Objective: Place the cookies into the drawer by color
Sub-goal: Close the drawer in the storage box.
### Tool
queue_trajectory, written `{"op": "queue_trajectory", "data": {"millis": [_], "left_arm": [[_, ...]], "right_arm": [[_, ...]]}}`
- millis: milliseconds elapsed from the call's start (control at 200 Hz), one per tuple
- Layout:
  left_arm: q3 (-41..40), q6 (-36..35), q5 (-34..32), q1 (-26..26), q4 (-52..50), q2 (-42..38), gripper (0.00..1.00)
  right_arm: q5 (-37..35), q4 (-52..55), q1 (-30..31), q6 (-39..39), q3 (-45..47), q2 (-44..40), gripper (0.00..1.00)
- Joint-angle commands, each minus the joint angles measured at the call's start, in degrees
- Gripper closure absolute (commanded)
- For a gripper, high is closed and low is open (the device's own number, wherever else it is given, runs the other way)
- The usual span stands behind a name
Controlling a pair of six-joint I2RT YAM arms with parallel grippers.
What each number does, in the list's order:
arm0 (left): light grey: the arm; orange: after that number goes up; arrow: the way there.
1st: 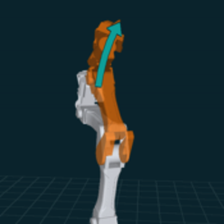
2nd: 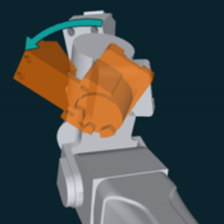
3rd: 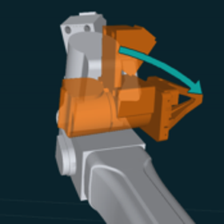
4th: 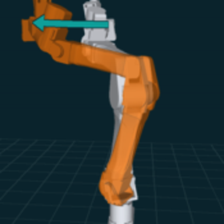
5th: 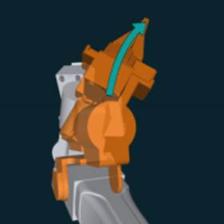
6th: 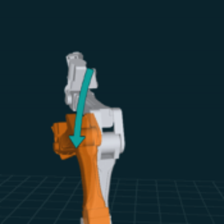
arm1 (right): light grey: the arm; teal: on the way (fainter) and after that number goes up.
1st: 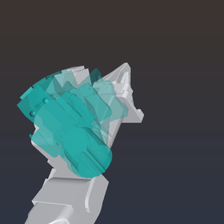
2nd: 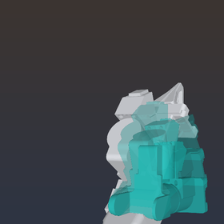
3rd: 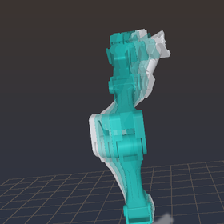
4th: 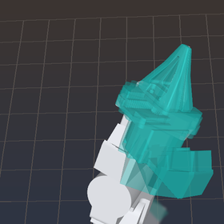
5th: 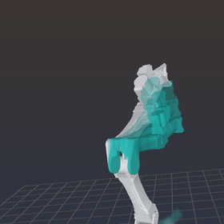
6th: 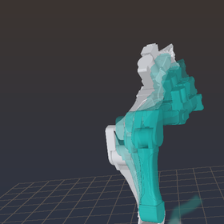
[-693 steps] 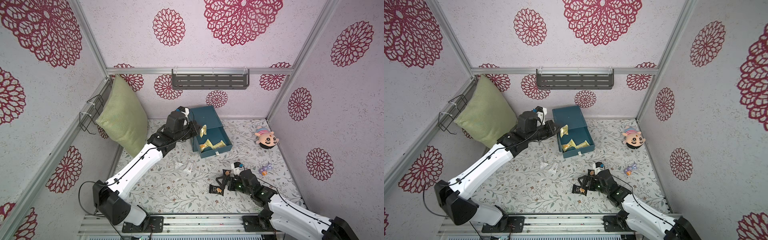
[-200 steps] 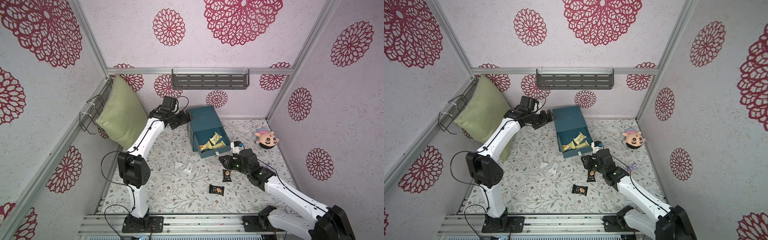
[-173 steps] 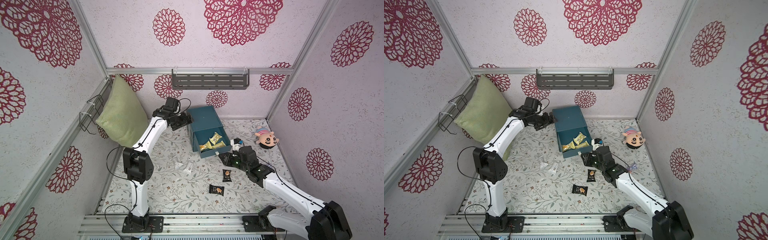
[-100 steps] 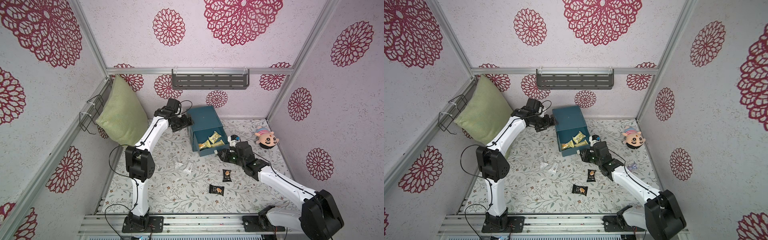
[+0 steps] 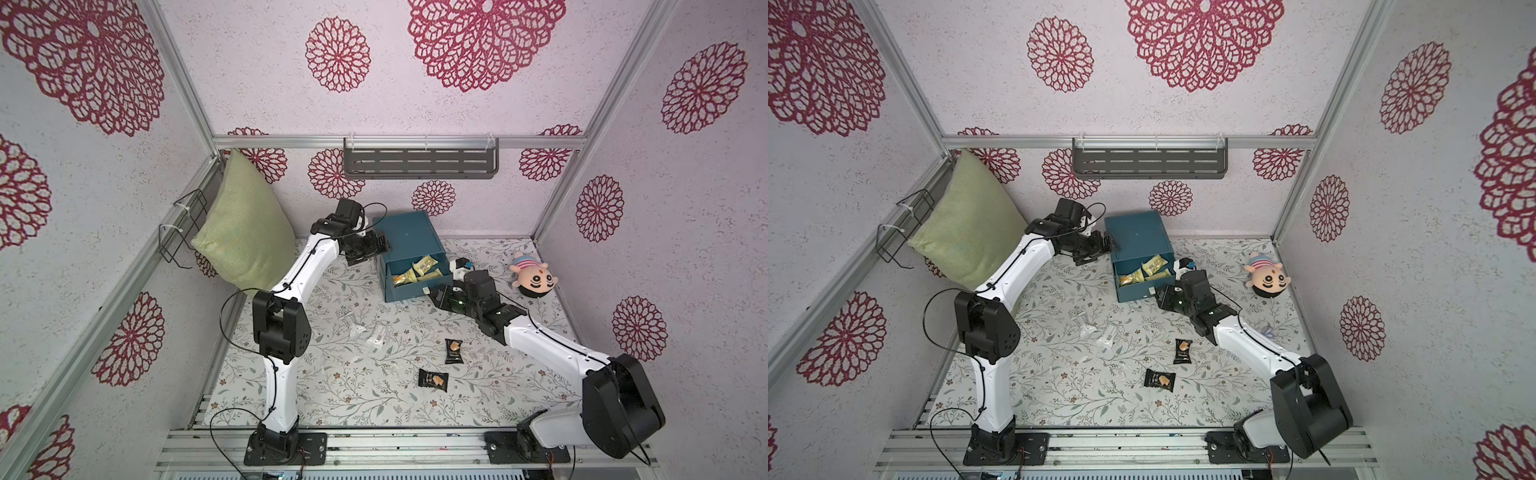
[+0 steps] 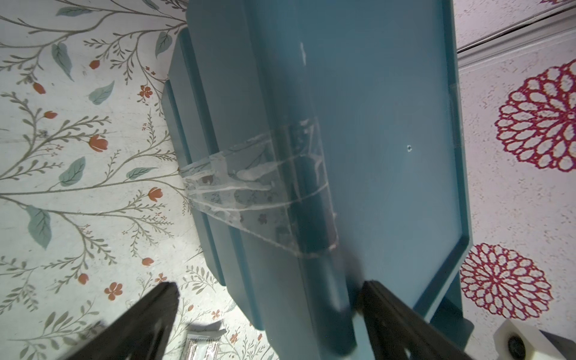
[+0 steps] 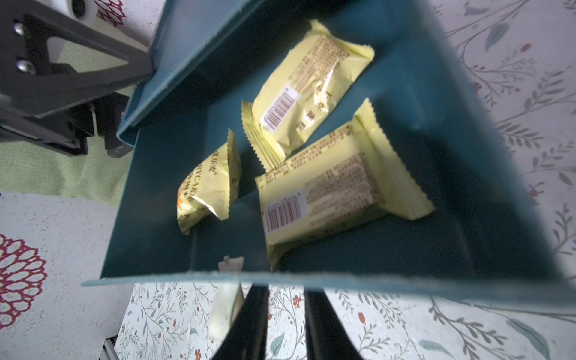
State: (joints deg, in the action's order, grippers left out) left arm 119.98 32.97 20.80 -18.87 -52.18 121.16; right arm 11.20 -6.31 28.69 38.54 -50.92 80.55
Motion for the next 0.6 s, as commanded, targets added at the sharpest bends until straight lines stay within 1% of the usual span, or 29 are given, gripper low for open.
{"op": "queue_trajectory", "data": {"millis": [0, 145, 355, 595], "left_arm": [[-1.24, -1.2, -0.12, -0.77, -1.27, 1.14, 0.01], [-1.34, -1.4, -0.03, -0.97, -1.33, 1.0, 0.0], [-1.77, -1.51, -0.05, -1.24, -1.22, 0.81, 0.0], [-2.03, -1.62, -0.01, -1.54, -1.11, 0.56, 0.0]], "right_arm": [[0.47, -3.92, -1.0, 0.73, -3.06, 1.55, 0.75], [0.71, -6.42, -1.59, 2.72, -4.69, 4.78, 0.75], [0.16, -12.35, -2.14, 7.68, -5.32, 9.49, 0.74], [-0.63, -16.78, -2.42, 11.99, -6.63, 12.9, 0.73]]}}
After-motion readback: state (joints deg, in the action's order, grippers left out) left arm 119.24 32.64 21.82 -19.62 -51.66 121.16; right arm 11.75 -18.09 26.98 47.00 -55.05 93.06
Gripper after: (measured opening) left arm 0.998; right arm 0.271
